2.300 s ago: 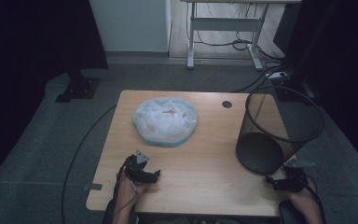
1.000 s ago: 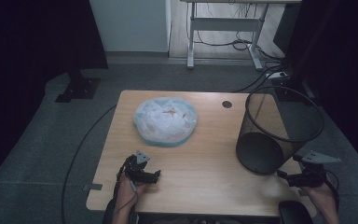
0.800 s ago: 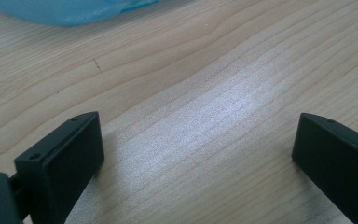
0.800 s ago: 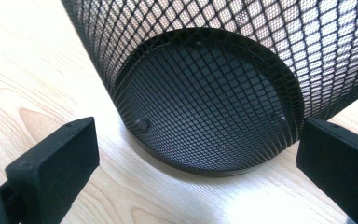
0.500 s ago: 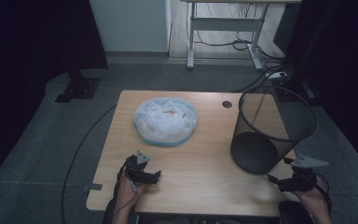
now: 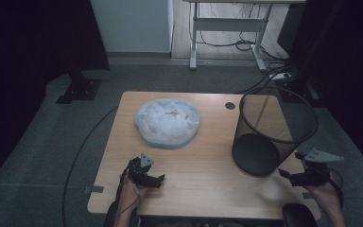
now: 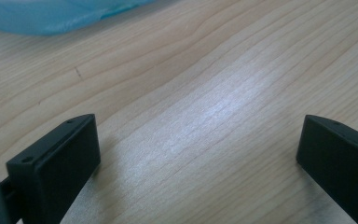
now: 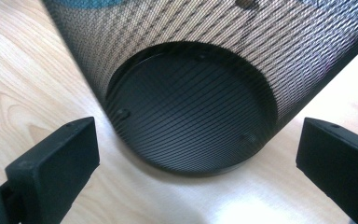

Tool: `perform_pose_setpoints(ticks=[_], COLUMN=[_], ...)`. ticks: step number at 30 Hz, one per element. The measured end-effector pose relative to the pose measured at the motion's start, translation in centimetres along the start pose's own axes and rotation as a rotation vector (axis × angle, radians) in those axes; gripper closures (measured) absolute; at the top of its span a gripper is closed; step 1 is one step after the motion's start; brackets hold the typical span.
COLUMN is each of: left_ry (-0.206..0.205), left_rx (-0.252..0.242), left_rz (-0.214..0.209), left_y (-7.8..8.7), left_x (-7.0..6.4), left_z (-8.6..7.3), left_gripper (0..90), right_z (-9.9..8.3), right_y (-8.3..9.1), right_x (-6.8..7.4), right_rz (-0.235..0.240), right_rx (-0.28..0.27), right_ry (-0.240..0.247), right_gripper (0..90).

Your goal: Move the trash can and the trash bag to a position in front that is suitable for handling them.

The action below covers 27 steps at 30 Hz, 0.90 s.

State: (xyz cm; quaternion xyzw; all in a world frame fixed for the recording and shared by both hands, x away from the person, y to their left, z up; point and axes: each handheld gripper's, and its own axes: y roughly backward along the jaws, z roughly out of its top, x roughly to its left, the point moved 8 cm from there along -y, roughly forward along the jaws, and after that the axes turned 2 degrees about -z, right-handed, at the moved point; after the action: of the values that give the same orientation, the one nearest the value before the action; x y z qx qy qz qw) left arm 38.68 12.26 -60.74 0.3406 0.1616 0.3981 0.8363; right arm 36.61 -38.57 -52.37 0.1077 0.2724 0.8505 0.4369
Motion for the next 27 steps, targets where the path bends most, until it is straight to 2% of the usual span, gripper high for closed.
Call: perform_pose_setpoints(ticks=[4,8,12,16,20,22,24,27], left_ry=[0.009,-0.025,-0.04,-0.062,-0.104,-0.127,-0.148,-0.176], left_rx=[-0.063,-0.085,-0.104,-0.135,-0.161,-0.172,-0.187,-0.212], left_rz=[-0.028,-0.042,-0.063,-0.082,-0.105,-0.122,-0.143,-0.187], left_y=[0.5,0.9,1.1,1.0,0.6,0.4,0.0,-0.6], left_x=[-0.5,-1.3,-2.0,-2.8,-4.0,-4.8,-5.7,-7.4], left_z=[1.0,2.0,3.2,5.4,7.9,9.3,10.7,13.1], left_gripper=[0.0,0.0,0.0,0.0,0.0,0.0,0.0,0.0], right_z=[0.7,0.7,1.0,1.5,1.9,2.1,2.3,2.9], right_y=[-0.5,-1.0,-1.3,-1.9,-2.2,-2.1,-1.9,-1.8], right_x=[-0.3,0.3,1.7,3.2,4.4,3.8,2.7,1.1], right_rz=[0.052,0.025,0.048,0.075,0.139,0.121,0.093,0.084], right_rx=[-0.006,0.034,0.029,0.03,0.027,0.026,0.021,0.006], right_ry=[0.039,0.093,0.108,0.14,0.17,0.185,0.167,0.147], right_gripper=[0.0,0.0,0.0,0.0,0.0,0.0,0.0,0.0])
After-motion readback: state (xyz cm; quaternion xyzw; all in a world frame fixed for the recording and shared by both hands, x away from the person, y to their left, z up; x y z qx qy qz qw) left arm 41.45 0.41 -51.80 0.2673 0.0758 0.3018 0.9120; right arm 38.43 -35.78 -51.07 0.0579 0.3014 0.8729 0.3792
